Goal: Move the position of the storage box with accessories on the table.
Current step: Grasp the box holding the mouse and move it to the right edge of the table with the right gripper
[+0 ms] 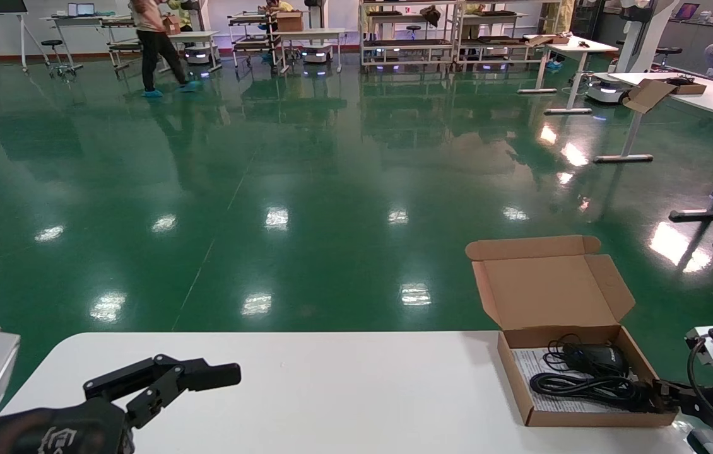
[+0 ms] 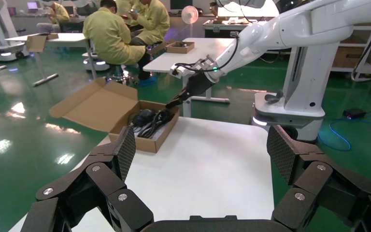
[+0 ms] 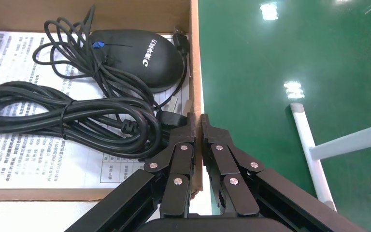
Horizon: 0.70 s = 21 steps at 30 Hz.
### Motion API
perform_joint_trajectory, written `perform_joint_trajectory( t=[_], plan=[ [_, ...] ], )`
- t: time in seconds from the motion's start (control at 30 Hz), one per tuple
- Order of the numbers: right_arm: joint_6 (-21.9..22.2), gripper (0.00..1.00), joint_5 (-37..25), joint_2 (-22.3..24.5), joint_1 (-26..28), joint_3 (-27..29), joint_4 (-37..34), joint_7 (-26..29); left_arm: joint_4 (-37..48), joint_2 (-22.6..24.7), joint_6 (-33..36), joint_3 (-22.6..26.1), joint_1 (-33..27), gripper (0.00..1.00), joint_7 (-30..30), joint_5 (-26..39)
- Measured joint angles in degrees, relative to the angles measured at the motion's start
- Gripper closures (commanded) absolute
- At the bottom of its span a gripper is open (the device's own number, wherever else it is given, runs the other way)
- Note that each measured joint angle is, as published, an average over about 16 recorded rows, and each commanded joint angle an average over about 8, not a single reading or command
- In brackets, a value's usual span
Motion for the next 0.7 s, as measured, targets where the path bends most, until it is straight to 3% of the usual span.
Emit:
perform_joint_trajectory(
  t=[0.13, 0.2, 0.7],
  plan=[
    [0.0, 0.16, 0.7, -0.1, -0.2, 0.5, -0.1, -1.5, 0.0, 0.0, 0.0, 0.0, 0.0, 0.00, 0.0, 0.0],
    [0.0, 0.00, 1.0, -0.2, -0.3, 0.7, -0.2, -2.1, 0.0, 0.0, 0.0, 0.0, 0.0, 0.00, 0.0, 0.0],
    [-0.1, 0.00, 2.3, -0.9, 0.0, 1.7, -0.9, -5.8, 0.0, 0.0, 0.0, 0.0, 0.0, 0.00, 0.0, 0.0]
  ],
)
